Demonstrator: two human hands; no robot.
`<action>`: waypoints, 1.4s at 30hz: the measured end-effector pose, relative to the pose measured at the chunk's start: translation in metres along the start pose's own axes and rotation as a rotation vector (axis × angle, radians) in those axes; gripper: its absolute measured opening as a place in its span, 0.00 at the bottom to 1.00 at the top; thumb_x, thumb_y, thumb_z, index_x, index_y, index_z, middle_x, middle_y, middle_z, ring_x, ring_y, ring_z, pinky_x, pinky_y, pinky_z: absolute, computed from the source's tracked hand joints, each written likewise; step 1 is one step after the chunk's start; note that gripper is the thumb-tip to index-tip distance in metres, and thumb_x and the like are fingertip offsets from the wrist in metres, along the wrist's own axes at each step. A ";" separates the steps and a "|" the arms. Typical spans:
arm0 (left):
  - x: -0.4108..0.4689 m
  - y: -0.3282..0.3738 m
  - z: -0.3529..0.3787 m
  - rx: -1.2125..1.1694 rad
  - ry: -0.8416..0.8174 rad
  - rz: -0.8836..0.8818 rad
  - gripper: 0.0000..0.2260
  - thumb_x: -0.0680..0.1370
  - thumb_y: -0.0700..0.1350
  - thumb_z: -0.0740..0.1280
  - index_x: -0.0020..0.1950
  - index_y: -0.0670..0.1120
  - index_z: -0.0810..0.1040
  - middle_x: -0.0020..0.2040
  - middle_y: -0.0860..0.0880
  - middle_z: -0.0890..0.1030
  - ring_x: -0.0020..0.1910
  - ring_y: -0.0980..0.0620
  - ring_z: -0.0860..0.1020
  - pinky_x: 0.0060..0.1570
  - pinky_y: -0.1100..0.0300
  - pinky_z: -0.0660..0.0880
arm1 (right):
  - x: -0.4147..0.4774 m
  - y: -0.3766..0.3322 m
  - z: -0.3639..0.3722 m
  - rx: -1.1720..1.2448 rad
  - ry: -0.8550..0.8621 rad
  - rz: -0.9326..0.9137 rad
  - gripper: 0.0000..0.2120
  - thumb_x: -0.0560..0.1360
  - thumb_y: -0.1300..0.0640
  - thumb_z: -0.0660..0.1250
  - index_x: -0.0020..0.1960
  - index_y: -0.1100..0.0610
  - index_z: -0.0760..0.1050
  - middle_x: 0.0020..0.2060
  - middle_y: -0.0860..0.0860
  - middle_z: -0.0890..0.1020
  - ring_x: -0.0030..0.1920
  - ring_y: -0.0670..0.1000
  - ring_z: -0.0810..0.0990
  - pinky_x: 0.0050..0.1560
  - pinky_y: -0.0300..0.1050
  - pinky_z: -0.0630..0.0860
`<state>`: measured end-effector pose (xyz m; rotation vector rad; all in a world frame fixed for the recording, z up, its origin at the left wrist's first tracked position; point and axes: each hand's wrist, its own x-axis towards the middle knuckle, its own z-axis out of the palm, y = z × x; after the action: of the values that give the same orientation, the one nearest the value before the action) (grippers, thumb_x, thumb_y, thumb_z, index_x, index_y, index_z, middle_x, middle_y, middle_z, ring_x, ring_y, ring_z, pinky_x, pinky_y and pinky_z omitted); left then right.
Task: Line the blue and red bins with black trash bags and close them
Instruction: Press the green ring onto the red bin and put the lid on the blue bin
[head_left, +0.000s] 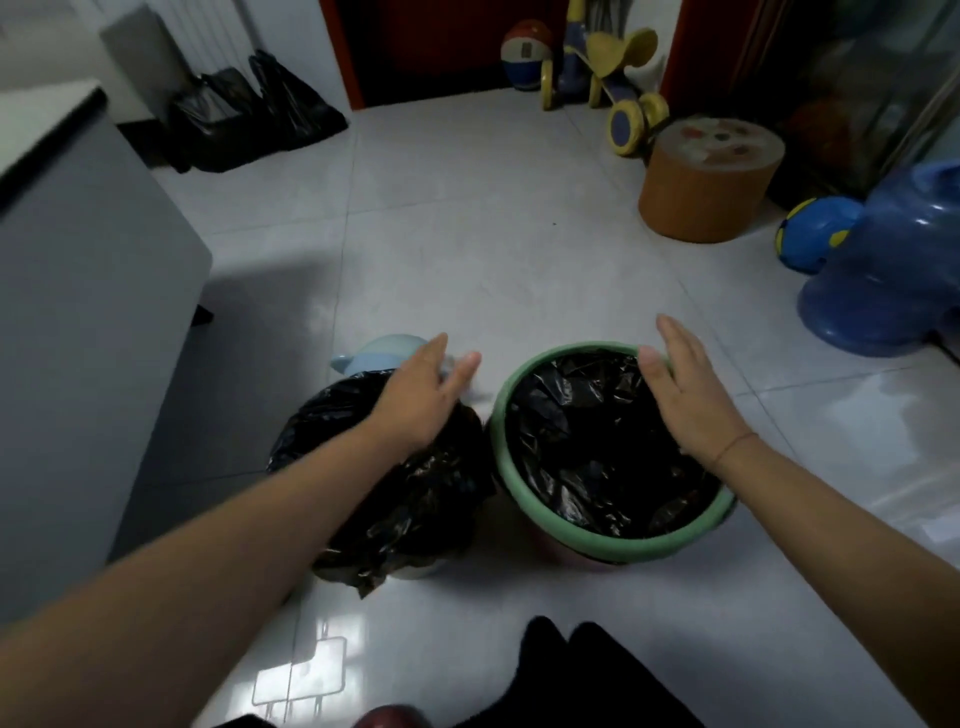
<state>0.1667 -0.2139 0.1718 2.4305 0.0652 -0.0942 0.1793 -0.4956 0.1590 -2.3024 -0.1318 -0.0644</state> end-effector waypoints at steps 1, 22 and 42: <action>0.007 -0.011 -0.018 -0.017 0.011 -0.020 0.26 0.80 0.59 0.55 0.67 0.40 0.72 0.67 0.41 0.74 0.68 0.45 0.71 0.69 0.53 0.63 | 0.011 -0.016 0.011 0.032 -0.039 -0.035 0.30 0.78 0.42 0.53 0.75 0.58 0.58 0.74 0.55 0.61 0.74 0.52 0.58 0.73 0.42 0.52; 0.168 -0.259 -0.053 -0.194 -0.092 -0.466 0.20 0.81 0.39 0.60 0.73 0.43 0.66 0.70 0.41 0.70 0.64 0.45 0.72 0.60 0.54 0.71 | 0.220 -0.054 0.261 -0.434 -0.744 -0.035 0.12 0.68 0.51 0.74 0.46 0.58 0.83 0.37 0.49 0.80 0.35 0.47 0.75 0.35 0.39 0.70; 0.132 -0.136 -0.192 -0.218 0.236 -0.070 0.07 0.76 0.43 0.69 0.39 0.51 0.77 0.35 0.55 0.79 0.34 0.61 0.75 0.38 0.74 0.70 | 0.229 -0.163 0.129 -0.135 -0.198 -0.340 0.08 0.74 0.53 0.68 0.45 0.58 0.77 0.38 0.52 0.79 0.43 0.53 0.75 0.44 0.43 0.69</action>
<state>0.2980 0.0174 0.2180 2.2111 0.2536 0.1614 0.3888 -0.2743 0.2136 -2.3943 -0.6369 -0.0192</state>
